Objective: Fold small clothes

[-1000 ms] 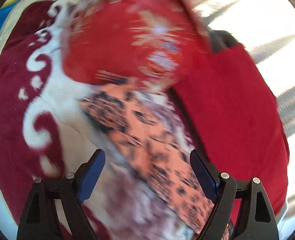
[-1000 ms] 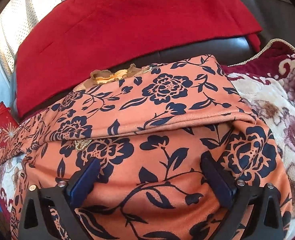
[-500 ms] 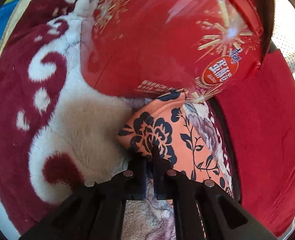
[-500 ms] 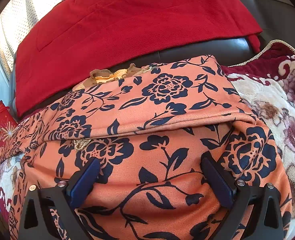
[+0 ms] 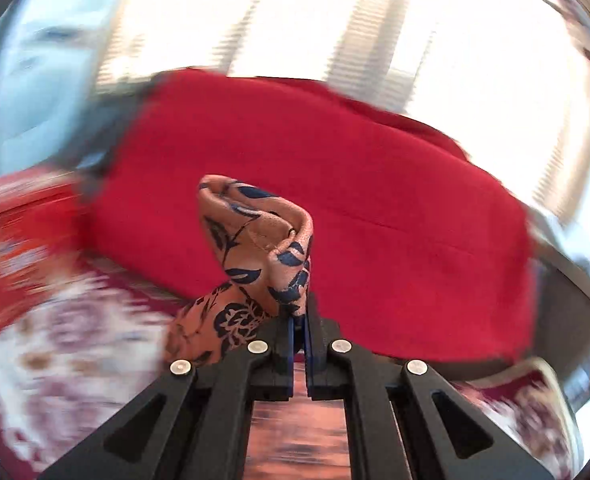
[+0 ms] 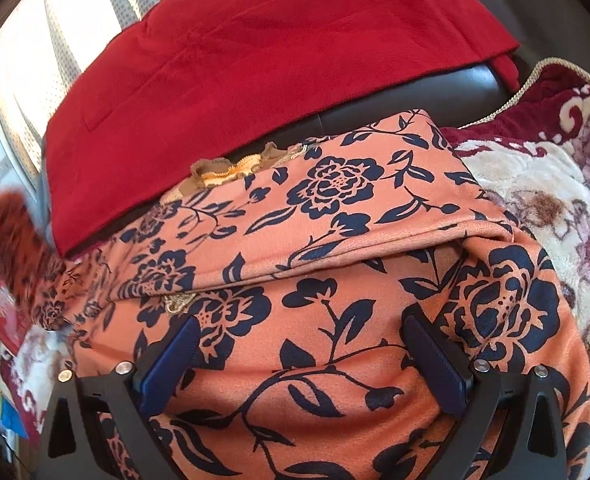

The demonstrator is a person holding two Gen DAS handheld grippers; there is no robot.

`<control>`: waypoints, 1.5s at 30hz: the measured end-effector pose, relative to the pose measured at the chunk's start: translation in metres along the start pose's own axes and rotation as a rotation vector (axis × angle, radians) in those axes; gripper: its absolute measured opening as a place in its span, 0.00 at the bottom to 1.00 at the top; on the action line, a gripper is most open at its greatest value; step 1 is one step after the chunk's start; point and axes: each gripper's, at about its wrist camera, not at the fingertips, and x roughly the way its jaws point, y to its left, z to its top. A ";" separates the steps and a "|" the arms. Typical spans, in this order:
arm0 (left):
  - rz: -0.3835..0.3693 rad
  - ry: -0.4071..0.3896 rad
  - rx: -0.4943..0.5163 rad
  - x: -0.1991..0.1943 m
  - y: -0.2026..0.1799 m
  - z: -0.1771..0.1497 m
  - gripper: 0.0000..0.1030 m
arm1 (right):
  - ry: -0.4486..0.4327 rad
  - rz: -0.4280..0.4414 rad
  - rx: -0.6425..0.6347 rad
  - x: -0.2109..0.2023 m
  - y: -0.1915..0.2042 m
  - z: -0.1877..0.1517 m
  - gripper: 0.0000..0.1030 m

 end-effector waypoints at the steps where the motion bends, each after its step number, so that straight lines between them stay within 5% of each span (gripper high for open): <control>1: -0.056 0.024 0.032 0.008 -0.031 -0.005 0.03 | -0.005 0.013 0.012 -0.001 -0.002 0.000 1.00; 5: -0.207 0.102 0.143 0.043 -0.127 -0.041 0.04 | -0.019 0.050 0.043 -0.004 -0.006 0.000 1.00; 7: -0.275 0.242 0.236 0.076 -0.162 -0.070 0.29 | -0.025 0.072 0.061 -0.006 -0.009 0.000 1.00; 9: -0.229 0.371 0.282 0.107 -0.165 -0.101 0.44 | -0.034 0.103 0.088 -0.009 -0.014 0.001 1.00; 12: -0.170 0.408 0.185 0.120 -0.118 -0.109 0.44 | -0.056 0.162 0.145 -0.015 -0.023 0.002 1.00; 16: -0.018 0.311 0.071 0.090 -0.035 -0.105 0.59 | -0.077 0.244 0.267 -0.028 -0.039 0.004 0.99; 20: 0.146 0.266 0.009 0.067 0.044 -0.118 0.60 | -0.134 0.300 0.410 -0.051 -0.058 0.019 0.99; 24: 0.179 0.299 -0.104 0.069 0.093 -0.144 0.60 | -0.052 0.201 0.327 -0.034 -0.050 0.055 0.99; 28: 0.164 0.286 -0.138 0.064 0.109 -0.166 0.60 | 0.098 0.015 0.119 0.012 -0.027 0.084 0.97; 29: 0.161 0.292 -0.145 0.065 0.112 -0.168 0.60 | 0.156 -0.051 0.041 0.030 -0.019 0.086 0.91; 30: 0.150 0.299 -0.163 0.065 0.114 -0.168 0.60 | 0.193 -0.085 0.006 0.040 -0.016 0.085 0.68; 32: 0.140 0.282 -0.174 0.065 0.116 -0.166 0.60 | 0.230 -0.183 -0.105 0.051 0.000 0.084 0.38; 33: 0.141 0.270 -0.171 0.064 0.116 -0.166 0.60 | 0.229 -0.198 -0.152 0.049 0.011 0.086 0.13; 37: 0.129 0.246 -0.136 0.063 0.109 -0.164 0.60 | 0.104 -0.263 -0.329 0.013 0.045 0.105 0.10; 40: 0.108 0.199 -0.077 0.052 0.093 -0.151 0.61 | 0.011 -0.312 -0.333 -0.008 0.039 0.128 0.10; 42: 0.088 0.182 -0.062 0.050 0.083 -0.141 0.62 | 0.002 -0.343 -0.296 -0.007 0.021 0.135 0.10; 45: 0.077 0.179 -0.023 0.055 0.065 -0.129 0.78 | 0.074 -0.361 -0.214 0.022 -0.018 0.127 0.10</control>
